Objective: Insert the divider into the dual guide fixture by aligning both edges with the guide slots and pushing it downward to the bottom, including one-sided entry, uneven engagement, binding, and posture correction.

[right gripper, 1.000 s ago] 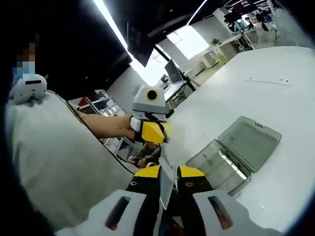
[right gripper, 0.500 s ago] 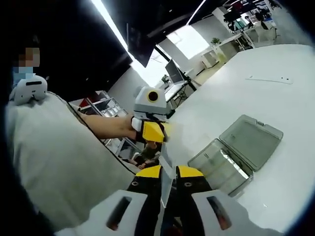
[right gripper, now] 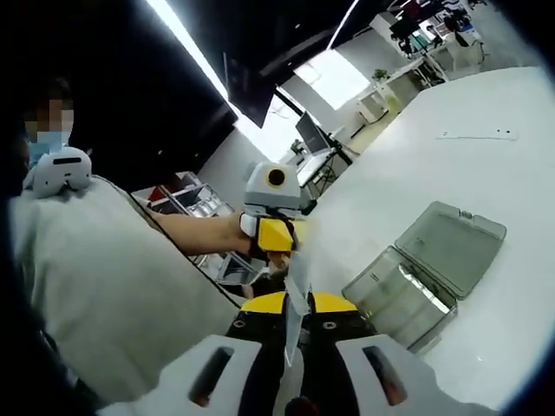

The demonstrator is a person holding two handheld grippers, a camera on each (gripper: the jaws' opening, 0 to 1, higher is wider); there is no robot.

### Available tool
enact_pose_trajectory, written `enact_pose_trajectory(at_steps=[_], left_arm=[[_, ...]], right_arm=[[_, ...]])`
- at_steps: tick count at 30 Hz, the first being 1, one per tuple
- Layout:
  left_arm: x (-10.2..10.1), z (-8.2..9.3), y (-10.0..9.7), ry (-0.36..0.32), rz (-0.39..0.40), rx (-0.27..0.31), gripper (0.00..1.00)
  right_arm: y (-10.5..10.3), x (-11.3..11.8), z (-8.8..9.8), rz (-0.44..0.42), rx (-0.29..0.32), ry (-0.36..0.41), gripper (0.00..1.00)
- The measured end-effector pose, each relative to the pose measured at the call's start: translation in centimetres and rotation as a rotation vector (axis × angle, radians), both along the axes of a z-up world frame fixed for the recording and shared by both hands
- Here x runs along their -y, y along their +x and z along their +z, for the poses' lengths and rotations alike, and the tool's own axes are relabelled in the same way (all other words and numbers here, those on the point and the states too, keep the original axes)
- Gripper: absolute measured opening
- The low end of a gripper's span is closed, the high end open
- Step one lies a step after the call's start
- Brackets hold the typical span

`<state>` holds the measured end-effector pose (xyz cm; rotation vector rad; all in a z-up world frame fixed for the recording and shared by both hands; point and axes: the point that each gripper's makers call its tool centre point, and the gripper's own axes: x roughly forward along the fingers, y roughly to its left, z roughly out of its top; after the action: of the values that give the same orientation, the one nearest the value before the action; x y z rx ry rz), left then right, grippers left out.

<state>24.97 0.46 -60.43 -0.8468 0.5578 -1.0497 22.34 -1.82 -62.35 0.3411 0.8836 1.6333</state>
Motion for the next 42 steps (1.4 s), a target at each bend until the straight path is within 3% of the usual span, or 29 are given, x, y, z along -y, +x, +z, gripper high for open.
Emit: enact_pose_trajectory(at_steps=[14,42], left_arm=[[-0.14,0.45,0.12,-0.037,0.013,-0.004,0.0],[-0.29,0.44,-0.23,-0.066,0.025,-0.009,0.0]], right_arm=[[0.07,-0.15,0.47,-0.016,-0.031,0.031,0.07],[-0.67,-0.46,0.95,-0.008,-0.075,0.068,0.01]])
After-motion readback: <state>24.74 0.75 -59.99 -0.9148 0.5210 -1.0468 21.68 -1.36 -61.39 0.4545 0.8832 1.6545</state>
